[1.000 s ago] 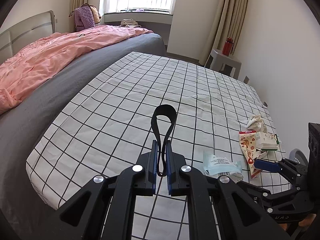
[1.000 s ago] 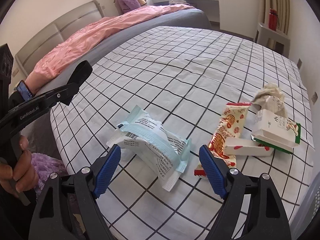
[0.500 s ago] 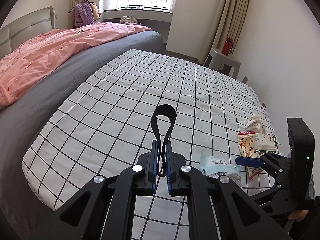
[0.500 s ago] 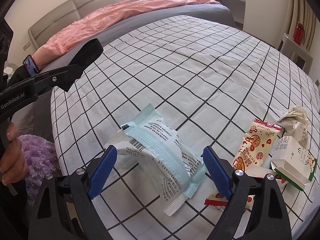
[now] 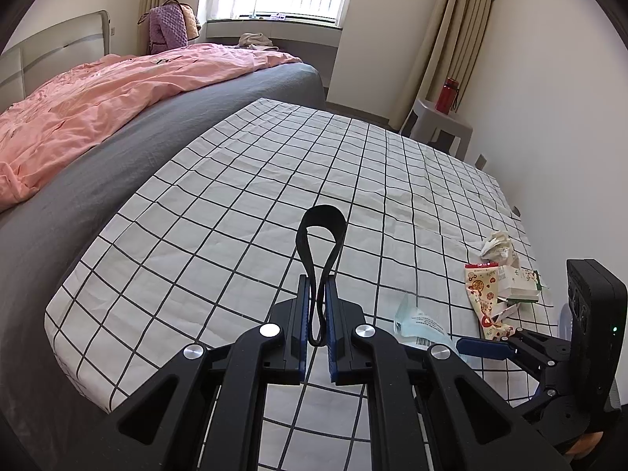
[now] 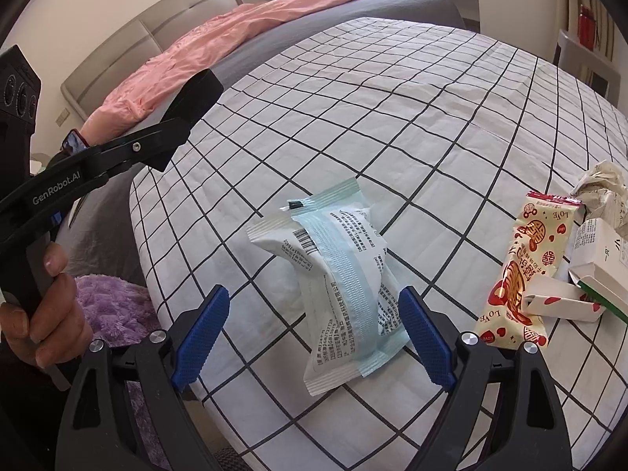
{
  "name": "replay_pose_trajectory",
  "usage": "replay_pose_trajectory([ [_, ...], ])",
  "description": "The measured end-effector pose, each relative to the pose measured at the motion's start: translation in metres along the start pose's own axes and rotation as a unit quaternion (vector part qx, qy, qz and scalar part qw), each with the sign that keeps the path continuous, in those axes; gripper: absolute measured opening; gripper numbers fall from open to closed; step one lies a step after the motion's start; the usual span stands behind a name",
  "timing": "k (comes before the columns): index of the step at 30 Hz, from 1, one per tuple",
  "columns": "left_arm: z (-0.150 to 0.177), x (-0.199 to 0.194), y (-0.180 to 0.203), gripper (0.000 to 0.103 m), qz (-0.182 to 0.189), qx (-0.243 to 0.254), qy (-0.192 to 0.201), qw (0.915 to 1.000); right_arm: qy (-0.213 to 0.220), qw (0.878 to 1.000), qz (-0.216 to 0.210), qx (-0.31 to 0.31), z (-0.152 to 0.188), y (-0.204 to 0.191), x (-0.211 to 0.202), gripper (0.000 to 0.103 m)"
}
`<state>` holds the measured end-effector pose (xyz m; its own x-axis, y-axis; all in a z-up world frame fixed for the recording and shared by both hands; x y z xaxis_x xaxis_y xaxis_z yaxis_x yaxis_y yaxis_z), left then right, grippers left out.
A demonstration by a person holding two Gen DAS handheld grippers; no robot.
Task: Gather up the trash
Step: 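Grasp the light blue tissue pack with the right tool and lift it, then carry strap and tissue pack over the wastebasket and open both tools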
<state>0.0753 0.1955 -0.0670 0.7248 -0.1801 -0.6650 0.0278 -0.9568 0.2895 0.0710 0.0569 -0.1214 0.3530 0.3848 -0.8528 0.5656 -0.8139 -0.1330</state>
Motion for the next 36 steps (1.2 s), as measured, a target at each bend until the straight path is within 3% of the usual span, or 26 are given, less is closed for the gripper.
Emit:
replay_pose_trajectory([
  [4,0.000,0.000,0.000,0.008,0.001,0.000,0.000,1.0000,0.002,0.999,0.033,0.014,-0.006,0.009,0.007,0.086],
  [11,0.001,0.000,0.001,0.008,0.001,0.000,-0.002,1.0000,-0.005,0.999,0.038,0.005,-0.010,0.007,0.021,0.082],
  [16,0.002,0.001,0.002,0.008,0.002,0.000,-0.003,1.0000,-0.007,0.998,0.063,-0.012,-0.008,0.003,0.024,0.061],
  [23,0.005,0.005,0.007,0.008,0.007,0.006,-0.012,0.9999,0.008,0.996,0.072,0.044,0.000,0.018,0.006,0.049],
  [36,0.016,0.007,0.044,0.008,0.023,0.045,-0.021,0.9985,0.044,0.986,0.097,0.130,0.047,0.046,-0.058,0.048],
])
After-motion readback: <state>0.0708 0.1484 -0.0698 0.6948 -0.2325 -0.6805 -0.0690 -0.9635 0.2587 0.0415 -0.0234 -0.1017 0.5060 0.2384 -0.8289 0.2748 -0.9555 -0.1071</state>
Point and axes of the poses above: each gripper's, at about its wrist camera, not at the fingertips, and x roughly the way its jaws point, y to its right, z to its underside, the point moved 8 cm from there along x, roughly the way its jaws point, and after that the axes turned 10 degrees about z, right-handed, at the moved point
